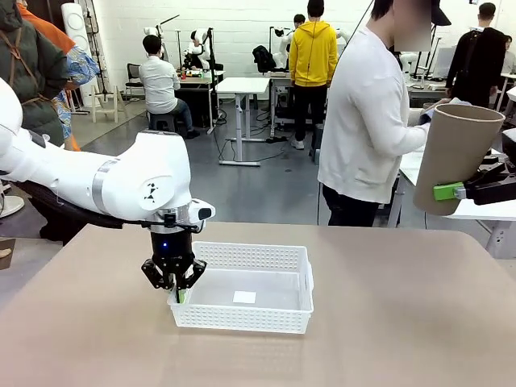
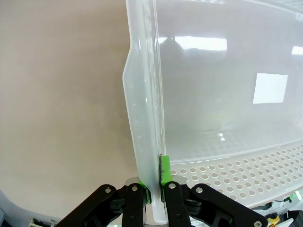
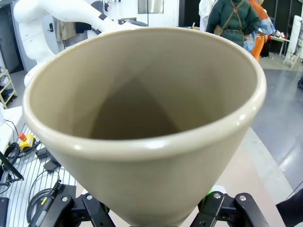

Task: Clean and organize the cups into the basket.
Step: Pick up the Organizing basket and move it to the center of the table, then pick up the Reusable plastic cup from the right side of the table and place it inside the Organizing basket.

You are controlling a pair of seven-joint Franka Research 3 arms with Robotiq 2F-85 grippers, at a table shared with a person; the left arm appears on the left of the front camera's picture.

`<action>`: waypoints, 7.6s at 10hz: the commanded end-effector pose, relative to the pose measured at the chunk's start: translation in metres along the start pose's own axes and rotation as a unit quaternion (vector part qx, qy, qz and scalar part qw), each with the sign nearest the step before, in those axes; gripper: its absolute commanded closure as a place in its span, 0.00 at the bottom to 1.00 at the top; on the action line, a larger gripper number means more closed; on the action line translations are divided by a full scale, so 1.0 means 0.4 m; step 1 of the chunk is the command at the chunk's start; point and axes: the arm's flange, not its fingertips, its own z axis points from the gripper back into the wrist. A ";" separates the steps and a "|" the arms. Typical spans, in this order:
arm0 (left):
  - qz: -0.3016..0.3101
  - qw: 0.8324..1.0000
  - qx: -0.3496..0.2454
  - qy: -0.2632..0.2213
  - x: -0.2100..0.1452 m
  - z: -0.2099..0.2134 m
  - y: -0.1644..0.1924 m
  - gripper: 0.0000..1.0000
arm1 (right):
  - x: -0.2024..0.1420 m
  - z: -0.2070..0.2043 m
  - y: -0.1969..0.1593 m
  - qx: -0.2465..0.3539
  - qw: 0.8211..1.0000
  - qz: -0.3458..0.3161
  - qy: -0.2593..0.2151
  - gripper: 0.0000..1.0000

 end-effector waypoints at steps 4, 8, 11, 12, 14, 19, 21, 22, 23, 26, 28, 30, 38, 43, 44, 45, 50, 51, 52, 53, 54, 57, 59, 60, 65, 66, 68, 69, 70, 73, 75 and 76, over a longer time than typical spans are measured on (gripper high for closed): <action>0.000 1.000 0.000 0.000 0.000 0.000 0.000 1.00 | 0.003 0.000 0.004 0.004 1.000 0.004 0.002 0.36; 0.000 1.000 0.000 0.000 0.000 0.000 0.000 1.00 | 0.000 0.000 0.000 0.000 1.000 0.000 0.000 0.20; 0.000 1.000 0.000 0.000 0.000 0.000 0.000 1.00 | 0.247 -0.234 -0.073 -0.009 0.983 -0.020 0.184 0.20; 0.000 1.000 0.000 0.000 0.000 0.000 0.000 1.00 | 0.291 -0.318 -0.104 -0.009 0.971 -0.032 0.236 0.20; 0.000 1.000 0.000 0.000 0.000 0.000 0.000 1.00 | 0.318 -0.484 -0.171 0.011 0.942 -0.073 0.328 0.20; 0.000 1.000 0.000 0.000 0.000 0.000 0.000 1.00 | 0.235 -0.748 -0.241 0.065 0.895 -0.081 0.434 0.20; 0.000 1.000 0.000 0.000 0.000 0.000 0.000 1.00 | 0.193 -0.825 -0.236 0.076 0.879 -0.055 0.467 0.20; 0.000 1.000 0.000 0.000 0.000 0.000 0.000 1.00 | 0.173 -0.860 -0.217 0.085 0.868 -0.038 0.488 0.20; 0.000 1.000 0.000 0.000 0.000 0.000 0.000 1.00 | 0.152 -0.893 -0.192 0.090 0.855 -0.017 0.511 0.20; 0.000 1.000 0.000 0.000 0.000 0.000 0.000 1.00 | 0.112 -0.963 -0.138 0.101 0.831 0.020 0.547 0.20; 0.000 1.000 0.000 0.000 0.000 0.000 0.000 1.00 | 0.098 -1.013 -0.104 0.119 0.821 0.036 0.557 0.20; 0.000 1.000 0.000 0.000 0.000 0.000 0.000 1.00 | 0.072 -1.035 -0.091 0.130 0.815 0.032 0.564 0.20; 0.000 1.000 0.000 0.000 0.000 0.000 0.000 1.00 | -0.025 -1.057 -0.062 0.169 0.807 0.017 0.565 0.20; 0.000 1.000 0.000 0.000 0.000 0.000 0.000 1.00 | -0.062 -1.063 -0.087 0.186 0.810 0.000 0.556 0.20; 0.000 1.000 0.000 0.000 0.000 0.000 0.000 1.00 | -0.063 -1.060 -0.086 0.190 0.810 -0.003 0.555 0.20; 0.000 1.000 0.000 0.000 0.000 0.000 0.000 1.00 | -0.063 -1.060 -0.087 0.192 0.810 -0.005 0.555 0.16; 0.000 1.000 0.000 0.000 0.000 0.000 0.000 1.00 | -0.014 -1.036 -0.067 0.187 0.823 0.010 0.536 0.00; 0.000 1.000 0.000 0.000 0.000 0.000 0.000 1.00 | 0.011 -1.015 -0.058 0.179 0.831 0.018 0.526 0.00; 0.000 1.000 0.000 0.000 0.000 0.000 0.000 1.00 | 0.045 -0.982 -0.043 0.169 0.843 0.029 0.510 0.00; 0.000 1.000 0.000 0.000 0.000 0.000 0.000 1.00 | 0.091 -0.924 -0.022 0.152 0.861 0.043 0.484 0.00; 0.000 1.000 0.000 0.000 0.000 0.000 0.000 1.00 | 0.144 -0.833 -0.001 0.122 0.884 0.063 0.446 0.00; 0.000 1.000 0.000 0.000 0.000 0.000 0.000 1.00 | 0.193 -0.529 0.028 0.052 0.944 0.082 0.316 0.00; 0.000 1.000 0.000 0.000 0.000 0.000 0.000 1.00 | 0.139 -0.302 0.034 0.045 0.972 0.106 0.207 0.00; 0.000 1.000 0.000 0.000 0.000 0.000 0.000 1.00 | 0.099 -0.193 0.027 0.051 0.980 0.102 0.164 0.00; 0.000 1.000 0.000 0.000 0.000 0.000 0.000 1.00 | -0.158 0.140 -0.103 0.087 0.992 0.092 -0.005 0.00; 0.000 1.000 0.000 0.000 0.000 0.000 0.000 1.00 | -0.212 0.165 -0.124 0.084 0.992 0.088 -0.016 0.00; 0.000 1.000 0.000 0.000 0.000 0.000 0.000 1.00 | -0.278 0.180 -0.148 0.088 0.992 0.086 -0.038 0.00; 0.000 1.000 0.000 0.000 0.000 0.000 0.000 1.00 | -0.297 0.179 -0.157 0.084 0.992 0.078 -0.042 0.00; 0.000 1.000 0.000 0.000 0.000 0.000 0.000 1.00 | -0.309 0.178 -0.166 0.075 0.994 0.069 -0.047 0.00; 0.000 1.000 0.000 0.000 0.000 0.000 0.000 1.00 | -0.326 0.172 -0.161 0.079 0.994 0.064 -0.034 0.00; 0.000 1.000 0.000 0.000 0.000 0.000 0.000 1.00 | -0.326 0.172 -0.161 0.079 0.994 0.064 -0.034 0.00; 0.000 1.000 0.000 0.000 0.000 0.000 0.000 1.00 | -0.326 0.172 -0.161 0.079 0.994 0.064 -0.034 0.00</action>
